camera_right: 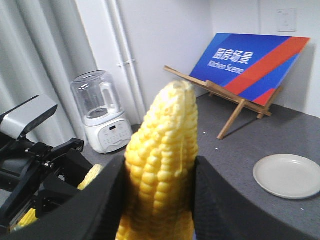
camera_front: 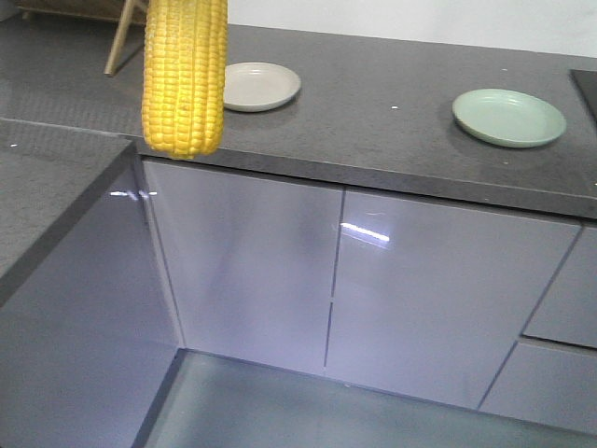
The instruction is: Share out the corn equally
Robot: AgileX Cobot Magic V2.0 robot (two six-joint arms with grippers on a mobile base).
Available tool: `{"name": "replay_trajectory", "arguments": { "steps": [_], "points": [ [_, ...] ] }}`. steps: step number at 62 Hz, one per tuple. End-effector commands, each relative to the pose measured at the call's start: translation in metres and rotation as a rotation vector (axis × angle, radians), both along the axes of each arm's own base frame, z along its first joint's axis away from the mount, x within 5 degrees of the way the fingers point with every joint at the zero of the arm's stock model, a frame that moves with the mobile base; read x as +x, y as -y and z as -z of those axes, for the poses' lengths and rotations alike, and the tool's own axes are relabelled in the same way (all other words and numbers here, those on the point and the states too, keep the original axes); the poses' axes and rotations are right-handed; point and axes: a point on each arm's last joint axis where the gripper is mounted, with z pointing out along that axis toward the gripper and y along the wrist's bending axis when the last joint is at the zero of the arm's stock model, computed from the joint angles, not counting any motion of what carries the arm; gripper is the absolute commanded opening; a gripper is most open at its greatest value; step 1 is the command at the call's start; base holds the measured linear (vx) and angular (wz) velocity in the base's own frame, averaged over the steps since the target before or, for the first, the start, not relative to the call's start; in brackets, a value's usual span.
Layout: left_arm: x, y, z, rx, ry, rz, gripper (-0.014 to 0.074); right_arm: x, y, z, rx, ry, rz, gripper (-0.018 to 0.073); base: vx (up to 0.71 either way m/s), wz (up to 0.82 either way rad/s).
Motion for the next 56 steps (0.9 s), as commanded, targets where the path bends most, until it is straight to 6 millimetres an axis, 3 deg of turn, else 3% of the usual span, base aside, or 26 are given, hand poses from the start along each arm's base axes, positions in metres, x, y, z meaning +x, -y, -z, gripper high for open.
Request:
{"name": "replay_trajectory", "arguments": {
  "steps": [1, 56],
  "points": [
    [-0.0215, -0.0050, -0.0221, -0.069, 0.072, 0.015, -0.0008, -0.0193, -0.0029, -0.0118, 0.016, 0.052, -0.025, -0.0001, -0.03, -0.33],
    [-0.0215, -0.0050, -0.0221, -0.069, 0.072, 0.015, -0.0008, -0.0193, -0.0029, -0.0118, 0.016, 0.052, -0.025, -0.0001, -0.02, -0.28]
  ]
}}
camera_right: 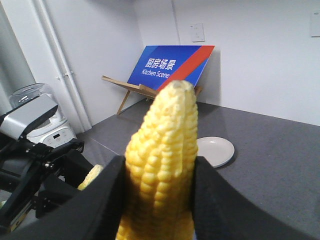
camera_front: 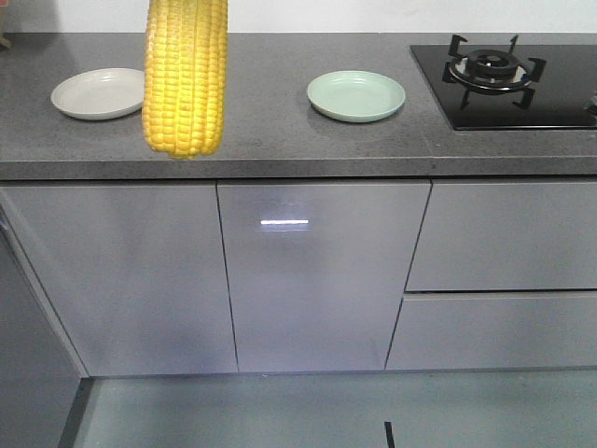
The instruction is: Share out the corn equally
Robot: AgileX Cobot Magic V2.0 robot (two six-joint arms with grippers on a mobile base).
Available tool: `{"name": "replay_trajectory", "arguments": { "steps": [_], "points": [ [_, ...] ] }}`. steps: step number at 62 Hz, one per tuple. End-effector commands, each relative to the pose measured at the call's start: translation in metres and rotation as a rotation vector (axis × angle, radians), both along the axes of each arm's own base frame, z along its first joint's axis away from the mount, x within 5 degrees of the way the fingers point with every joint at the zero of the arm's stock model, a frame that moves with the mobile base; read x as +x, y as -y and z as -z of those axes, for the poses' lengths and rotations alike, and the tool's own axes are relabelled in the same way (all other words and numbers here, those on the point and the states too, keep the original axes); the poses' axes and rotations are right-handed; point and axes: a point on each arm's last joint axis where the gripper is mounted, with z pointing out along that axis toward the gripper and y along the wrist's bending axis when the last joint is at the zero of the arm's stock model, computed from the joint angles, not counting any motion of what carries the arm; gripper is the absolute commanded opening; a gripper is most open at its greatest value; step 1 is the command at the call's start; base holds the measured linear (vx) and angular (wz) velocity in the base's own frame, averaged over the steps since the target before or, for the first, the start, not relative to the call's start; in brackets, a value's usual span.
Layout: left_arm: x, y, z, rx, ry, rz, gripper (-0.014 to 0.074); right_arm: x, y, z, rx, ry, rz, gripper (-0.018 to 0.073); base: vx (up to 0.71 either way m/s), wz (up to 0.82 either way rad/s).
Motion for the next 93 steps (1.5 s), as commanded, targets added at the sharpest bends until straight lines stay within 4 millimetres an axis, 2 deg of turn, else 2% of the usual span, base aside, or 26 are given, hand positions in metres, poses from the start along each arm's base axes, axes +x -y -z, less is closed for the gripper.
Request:
{"name": "replay_trajectory", "arguments": {
  "steps": [1, 93],
  "points": [
    [-0.0215, -0.0050, -0.0221, -0.069, 0.072, 0.015, -0.0008, -0.0193, -0.0029, -0.0118, 0.016, 0.052, -0.025, -0.0001, 0.00, -0.17],
    [-0.0202, -0.0044, -0.0212, -0.068, 0.069, 0.015, -0.0008, -0.0194, -0.0031, -0.0119, 0.017, 0.052, -0.026, -0.0001, 0.03, 0.01]
  ]
}}
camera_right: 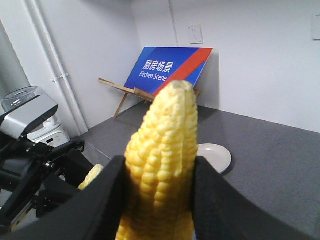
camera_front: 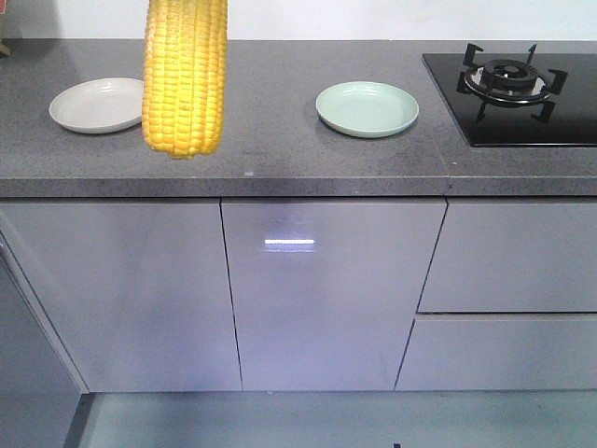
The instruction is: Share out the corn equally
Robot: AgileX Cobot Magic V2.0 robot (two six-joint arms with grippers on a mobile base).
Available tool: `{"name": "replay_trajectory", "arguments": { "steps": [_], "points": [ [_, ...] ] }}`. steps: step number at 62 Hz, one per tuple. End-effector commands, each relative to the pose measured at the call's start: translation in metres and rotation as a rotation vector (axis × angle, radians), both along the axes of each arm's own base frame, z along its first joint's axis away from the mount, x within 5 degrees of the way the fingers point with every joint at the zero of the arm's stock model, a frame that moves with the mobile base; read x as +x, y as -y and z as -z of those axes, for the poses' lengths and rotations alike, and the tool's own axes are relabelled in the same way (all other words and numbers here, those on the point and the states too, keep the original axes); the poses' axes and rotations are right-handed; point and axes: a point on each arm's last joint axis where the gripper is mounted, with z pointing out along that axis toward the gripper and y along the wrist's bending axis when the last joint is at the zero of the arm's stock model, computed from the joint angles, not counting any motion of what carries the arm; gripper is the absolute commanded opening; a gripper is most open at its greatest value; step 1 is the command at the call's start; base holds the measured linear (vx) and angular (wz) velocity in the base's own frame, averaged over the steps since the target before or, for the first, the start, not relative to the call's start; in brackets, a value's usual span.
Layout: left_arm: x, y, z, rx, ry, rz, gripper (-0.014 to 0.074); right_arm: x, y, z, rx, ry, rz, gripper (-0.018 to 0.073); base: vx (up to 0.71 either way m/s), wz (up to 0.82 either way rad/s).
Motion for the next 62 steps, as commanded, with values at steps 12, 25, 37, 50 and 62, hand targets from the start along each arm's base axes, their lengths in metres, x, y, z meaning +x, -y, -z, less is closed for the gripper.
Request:
{"name": "replay_trajectory", "arguments": {
  "steps": [12, 25, 37, 50, 62],
  "points": [
    [-0.0202, -0.0044, -0.0212, -0.068, 0.069, 0.015, -0.0008, -0.0194, -0.0030, -0.0119, 0.016, 0.052, -0.026, -0.0001, 0.08, -0.01],
    [-0.0202, -0.0044, -0.0212, -0.068, 0.069, 0.015, -0.0008, -0.0194, -0.0030, -0.0119, 0.016, 0.052, -0.026, -0.0001, 0.10, 0.01],
    [-0.0202, -0.0044, -0.0212, -0.068, 0.069, 0.015, -0.0006, -0.0194, -0.0030, -0.0119, 0.016, 0.052, -0.026, -0.0001, 0.11, 0.04],
    [-0.0202, -0.0044, -0.0212, -0.068, 0.069, 0.015, -0.0006, -0.0194, -0.0030, -0.0119, 0.016, 0.052, -0.026, -0.0001, 0.11, 0.03],
    [-0.0202, -0.0044, -0.0212, -0.068, 0.069, 0.015, -0.0006, -0.0194, -0.0030, -0.0119, 0.016, 0.052, -0.026, -0.0001, 0.10, 0.02]
  ]
}}
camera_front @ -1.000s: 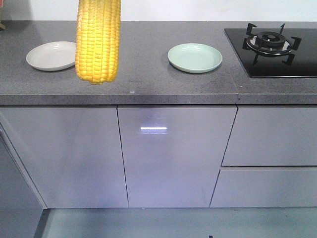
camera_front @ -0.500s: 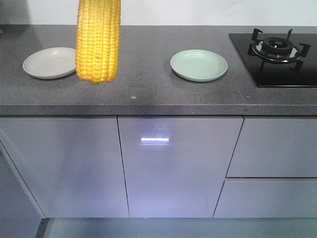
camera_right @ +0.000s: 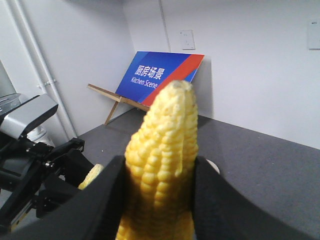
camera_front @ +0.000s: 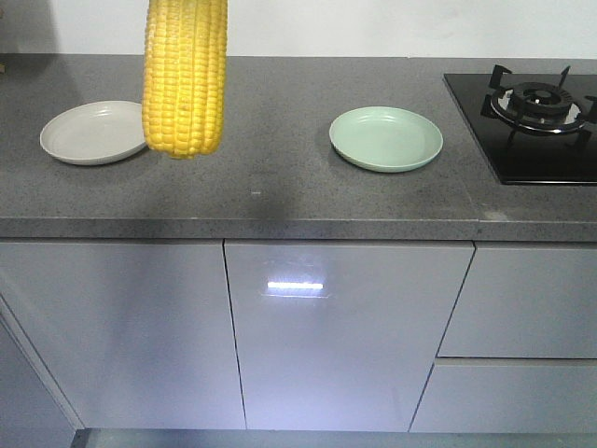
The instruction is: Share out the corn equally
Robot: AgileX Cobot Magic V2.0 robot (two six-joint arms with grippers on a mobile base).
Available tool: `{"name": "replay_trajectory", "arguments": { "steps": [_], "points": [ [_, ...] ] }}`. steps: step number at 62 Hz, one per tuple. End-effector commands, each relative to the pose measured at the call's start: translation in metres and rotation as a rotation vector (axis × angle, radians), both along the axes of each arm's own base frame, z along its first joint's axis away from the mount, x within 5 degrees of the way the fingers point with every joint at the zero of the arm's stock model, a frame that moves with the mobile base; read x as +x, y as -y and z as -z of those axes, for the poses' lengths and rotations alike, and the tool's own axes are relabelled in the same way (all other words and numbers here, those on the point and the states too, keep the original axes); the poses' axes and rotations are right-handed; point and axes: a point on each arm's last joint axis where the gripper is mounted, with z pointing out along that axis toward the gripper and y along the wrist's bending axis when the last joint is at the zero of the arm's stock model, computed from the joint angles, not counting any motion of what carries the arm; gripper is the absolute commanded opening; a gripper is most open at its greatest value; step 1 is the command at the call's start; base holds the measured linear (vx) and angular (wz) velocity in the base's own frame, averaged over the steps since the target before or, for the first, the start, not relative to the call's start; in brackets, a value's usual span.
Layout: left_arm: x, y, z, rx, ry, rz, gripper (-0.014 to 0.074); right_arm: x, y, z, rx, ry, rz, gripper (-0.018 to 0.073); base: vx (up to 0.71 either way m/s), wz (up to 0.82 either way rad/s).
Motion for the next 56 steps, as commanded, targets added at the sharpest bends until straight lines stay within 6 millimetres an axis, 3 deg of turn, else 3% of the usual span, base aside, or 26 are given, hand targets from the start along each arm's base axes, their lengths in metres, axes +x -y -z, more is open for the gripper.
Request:
{"name": "replay_trajectory", "arguments": {
  "steps": [1, 56],
  "points": [
    [-0.0202, -0.0044, -0.0212, -0.068, 0.069, 0.015, -0.0006, -0.0194, -0.0030, -0.0119, 0.016, 0.052, -0.026, -0.0001, 0.10, 0.00],
    [-0.0202, -0.0044, -0.0212, -0.068, 0.069, 0.015, -0.0006, -0.0194, -0.0030, -0.0119, 0.016, 0.052, -0.026, -0.0001, 0.11, -0.05]
  ]
}}
